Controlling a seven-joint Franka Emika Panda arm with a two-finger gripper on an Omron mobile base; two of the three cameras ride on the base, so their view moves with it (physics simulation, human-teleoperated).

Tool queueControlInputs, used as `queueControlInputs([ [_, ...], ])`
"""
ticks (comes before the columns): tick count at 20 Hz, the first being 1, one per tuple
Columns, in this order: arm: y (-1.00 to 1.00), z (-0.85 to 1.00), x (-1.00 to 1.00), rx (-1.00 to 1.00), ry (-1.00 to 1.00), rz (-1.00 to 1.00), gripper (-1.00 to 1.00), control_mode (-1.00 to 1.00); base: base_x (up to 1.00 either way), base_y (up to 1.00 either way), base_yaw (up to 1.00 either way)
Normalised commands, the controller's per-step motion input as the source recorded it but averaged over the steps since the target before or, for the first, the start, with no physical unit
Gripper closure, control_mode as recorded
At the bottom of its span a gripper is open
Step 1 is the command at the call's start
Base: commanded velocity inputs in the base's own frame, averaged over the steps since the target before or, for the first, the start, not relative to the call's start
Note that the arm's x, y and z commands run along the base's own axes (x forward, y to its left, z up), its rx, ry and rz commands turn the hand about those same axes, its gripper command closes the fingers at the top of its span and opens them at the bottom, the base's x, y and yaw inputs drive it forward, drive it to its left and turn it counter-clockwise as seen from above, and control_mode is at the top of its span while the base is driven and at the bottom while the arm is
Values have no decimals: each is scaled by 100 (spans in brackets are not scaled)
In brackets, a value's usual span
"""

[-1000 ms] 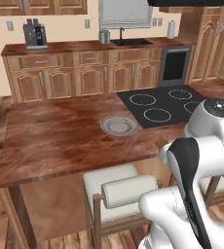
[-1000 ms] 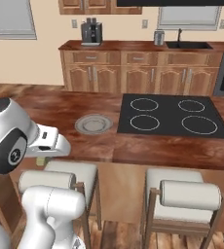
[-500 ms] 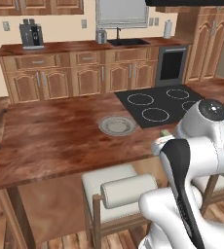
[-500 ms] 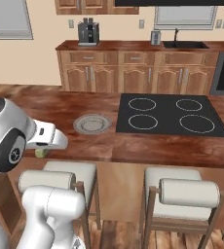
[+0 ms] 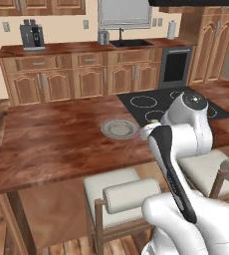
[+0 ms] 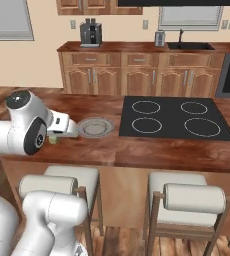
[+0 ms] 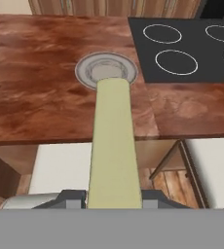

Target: Retrieve the butter from the fridge and place it on a plate on the dining table. Then retrieve the butter knife by the fridge and place it near the plate.

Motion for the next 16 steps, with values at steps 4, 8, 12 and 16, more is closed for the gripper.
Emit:
queueControlInputs([
  [4, 13, 0, 100, 0, 14, 0, 100, -100, 0, 0, 0],
  [8, -1, -2, 100, 0, 10, 0, 100, -100, 0, 0, 0],
  [12, -4, -13, 100, 0, 13, -1, 100, -100, 0, 0, 0],
  [16, -3, -38, 86, 0, 1, 0, 100, -100, 0, 0, 0],
])
